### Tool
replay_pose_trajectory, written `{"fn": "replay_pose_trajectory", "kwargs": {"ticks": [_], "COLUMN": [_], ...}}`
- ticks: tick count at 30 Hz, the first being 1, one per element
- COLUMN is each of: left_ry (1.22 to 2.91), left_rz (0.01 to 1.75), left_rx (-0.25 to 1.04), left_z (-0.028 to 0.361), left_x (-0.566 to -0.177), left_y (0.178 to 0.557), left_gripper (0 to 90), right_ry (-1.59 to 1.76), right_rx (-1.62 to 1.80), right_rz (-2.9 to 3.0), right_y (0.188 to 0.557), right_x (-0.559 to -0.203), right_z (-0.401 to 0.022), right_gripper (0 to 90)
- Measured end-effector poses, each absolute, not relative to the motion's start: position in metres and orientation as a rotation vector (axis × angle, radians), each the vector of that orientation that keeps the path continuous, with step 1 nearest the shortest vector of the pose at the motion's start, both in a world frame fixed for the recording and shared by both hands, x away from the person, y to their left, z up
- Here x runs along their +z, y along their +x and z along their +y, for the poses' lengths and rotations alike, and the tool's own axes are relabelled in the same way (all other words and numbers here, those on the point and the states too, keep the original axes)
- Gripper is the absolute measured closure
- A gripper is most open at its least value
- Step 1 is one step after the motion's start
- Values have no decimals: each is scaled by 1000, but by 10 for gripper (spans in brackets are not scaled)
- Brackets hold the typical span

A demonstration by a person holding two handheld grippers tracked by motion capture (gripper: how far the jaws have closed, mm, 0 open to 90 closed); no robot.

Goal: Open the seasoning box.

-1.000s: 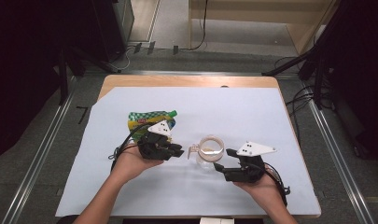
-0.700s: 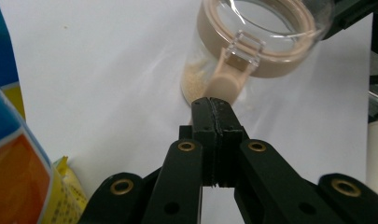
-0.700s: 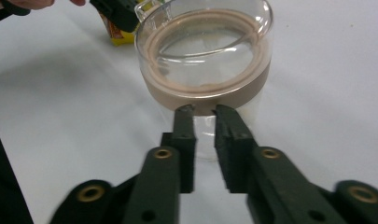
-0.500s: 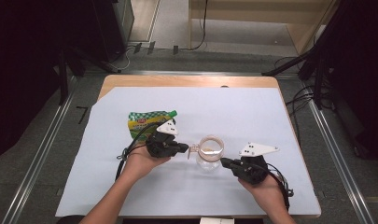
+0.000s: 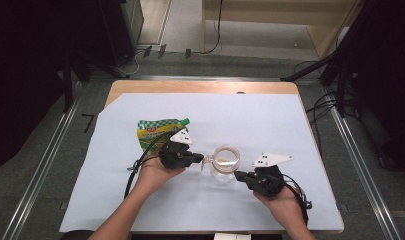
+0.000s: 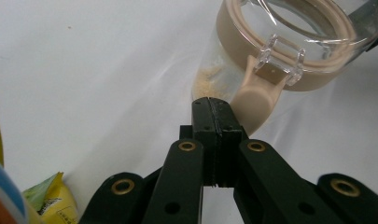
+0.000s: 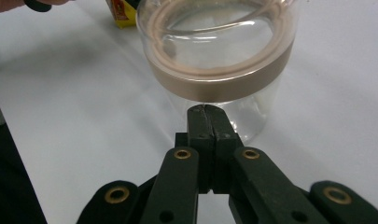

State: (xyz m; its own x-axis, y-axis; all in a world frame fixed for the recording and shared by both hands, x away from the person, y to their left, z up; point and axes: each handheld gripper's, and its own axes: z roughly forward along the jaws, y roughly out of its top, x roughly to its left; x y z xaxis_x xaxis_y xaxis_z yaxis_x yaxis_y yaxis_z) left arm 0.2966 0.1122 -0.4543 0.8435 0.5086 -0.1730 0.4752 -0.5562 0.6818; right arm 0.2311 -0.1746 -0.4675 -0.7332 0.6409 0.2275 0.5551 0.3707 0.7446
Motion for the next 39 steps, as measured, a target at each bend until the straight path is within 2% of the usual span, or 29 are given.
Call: {"fn": "replay_pose_trajectory", "kwargs": {"ticks": [18,34,39], "left_ry": [2238,2197,2200], "left_rz": [662,654,633], "left_rx": [-7,-69,-48], "left_z": [103,94,89], "left_x": [-454,-456,-456], "left_y": [274,270,268], "left_gripper": [900,900,899], "right_ry": [1149,1163,1188], "right_rx": [1271,1233,1215], "right_rz": [2480,2479,2441], "right_y": [241,247,250], "right_x": [-471,-475,-475], "right_z": [-173,-169,-171], "right_gripper": [900,900,900]}}
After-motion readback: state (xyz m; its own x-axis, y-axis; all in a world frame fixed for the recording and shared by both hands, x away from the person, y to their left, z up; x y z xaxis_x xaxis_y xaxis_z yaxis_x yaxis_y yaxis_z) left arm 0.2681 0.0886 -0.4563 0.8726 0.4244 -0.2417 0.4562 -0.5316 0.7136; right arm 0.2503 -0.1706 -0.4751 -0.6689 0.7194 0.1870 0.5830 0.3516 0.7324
